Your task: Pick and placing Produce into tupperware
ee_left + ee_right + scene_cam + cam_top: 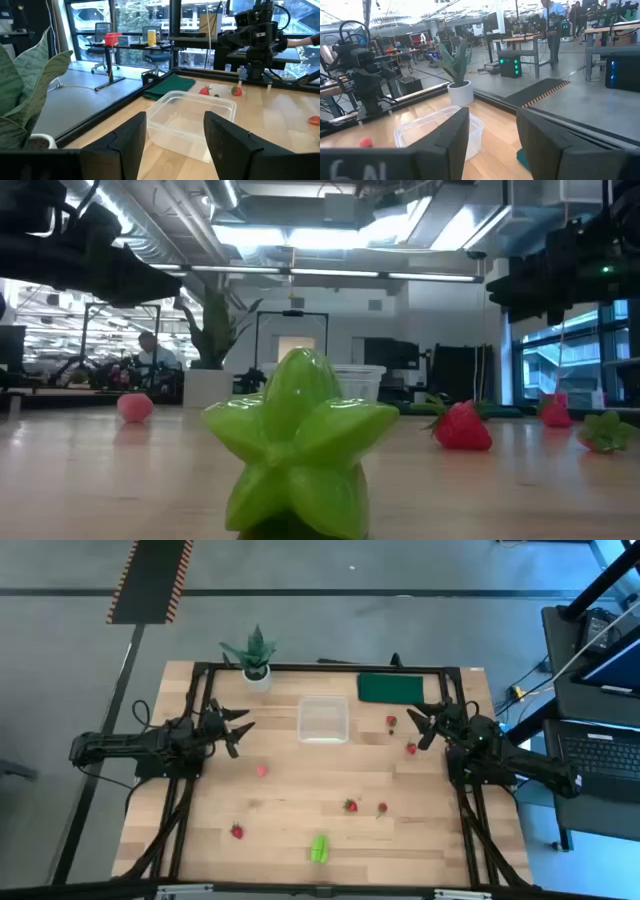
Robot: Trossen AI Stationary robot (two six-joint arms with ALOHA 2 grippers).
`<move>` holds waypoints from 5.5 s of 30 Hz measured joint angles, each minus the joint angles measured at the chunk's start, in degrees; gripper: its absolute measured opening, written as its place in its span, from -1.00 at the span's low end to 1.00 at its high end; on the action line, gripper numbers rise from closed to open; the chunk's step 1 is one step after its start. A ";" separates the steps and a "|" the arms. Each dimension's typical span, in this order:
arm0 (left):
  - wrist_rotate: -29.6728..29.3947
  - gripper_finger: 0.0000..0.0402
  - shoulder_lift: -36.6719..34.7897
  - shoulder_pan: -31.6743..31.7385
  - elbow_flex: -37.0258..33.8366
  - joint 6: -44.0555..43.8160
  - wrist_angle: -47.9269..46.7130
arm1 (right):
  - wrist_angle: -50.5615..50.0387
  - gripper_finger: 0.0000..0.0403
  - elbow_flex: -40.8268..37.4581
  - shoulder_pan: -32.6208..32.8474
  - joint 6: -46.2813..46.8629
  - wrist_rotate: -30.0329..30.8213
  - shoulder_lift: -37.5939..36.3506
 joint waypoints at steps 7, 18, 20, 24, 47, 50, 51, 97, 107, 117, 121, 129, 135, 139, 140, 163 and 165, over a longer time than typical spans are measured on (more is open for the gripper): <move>0.00 -0.04 -0.02 0.02 0.00 0.00 0.00 | 0.00 -0.17 0.00 0.00 0.00 -0.02 0.00; 0.00 -0.04 0.00 0.02 0.00 0.00 0.00 | 0.00 -0.17 0.00 0.00 0.00 -0.02 0.01; 0.00 -0.04 -0.01 0.02 -0.02 0.00 0.00 | 0.00 -0.17 0.00 0.00 0.00 0.00 0.00; 0.00 -0.04 0.00 0.00 0.00 0.00 0.00 | 0.00 -0.17 0.00 0.00 0.01 0.00 0.01; 0.00 -0.04 0.00 0.00 0.00 0.00 0.00 | 0.00 -0.17 0.00 0.00 0.01 0.00 0.02; 0.00 -0.04 0.00 0.01 0.00 0.00 -0.01 | 0.00 -0.17 0.00 0.00 0.00 0.00 0.00; 0.00 -0.04 -0.01 0.00 -0.01 0.00 -0.01 | 0.00 -0.17 0.00 0.00 0.02 0.00 0.00; 0.00 -0.04 0.00 0.02 0.00 0.00 0.00 | -0.04 0.35 0.84 0.02 8.12 -1.09 0.02; 0.00 -0.04 -0.02 0.00 -0.02 -2.78 0.00 | 2.90 0.46 1.46 0.07 12.08 -3.09 0.02; 0.00 -0.04 -0.01 0.00 0.00 -3.45 0.00 | -24.23 0.37 22.87 0.03 10.79 -3.01 15.97; 0.00 -0.04 0.00 0.00 -0.02 -3.45 0.00 | -26.61 0.36 30.96 0.02 9.88 -3.01 30.43; 0.00 -0.04 -0.01 0.01 -0.01 -3.48 0.00 | -36.72 0.36 44.55 -1.91 4.25 -2.91 57.02; 0.00 -0.04 -0.01 0.01 -0.01 -3.48 0.00 | -40.23 0.36 47.99 -7.44 3.45 -0.44 69.13; 0.00 -0.04 -0.02 0.02 -0.02 -3.54 0.00 | -41.03 0.36 47.93 -11.37 7.98 -1.51 74.10; 0.00 -0.04 -0.02 0.02 -0.02 -3.54 0.00 | -41.82 0.36 47.88 -12.22 9.12 -1.54 75.12; -0.02 -0.04 -0.01 0.01 -0.01 -3.50 0.00 | -39.85 0.36 47.74 -12.87 10.25 -9.53 89.46; -0.02 -0.04 0.00 0.02 0.00 -3.50 0.00 | -39.26 0.36 47.74 -12.87 9.44 -9.57 89.73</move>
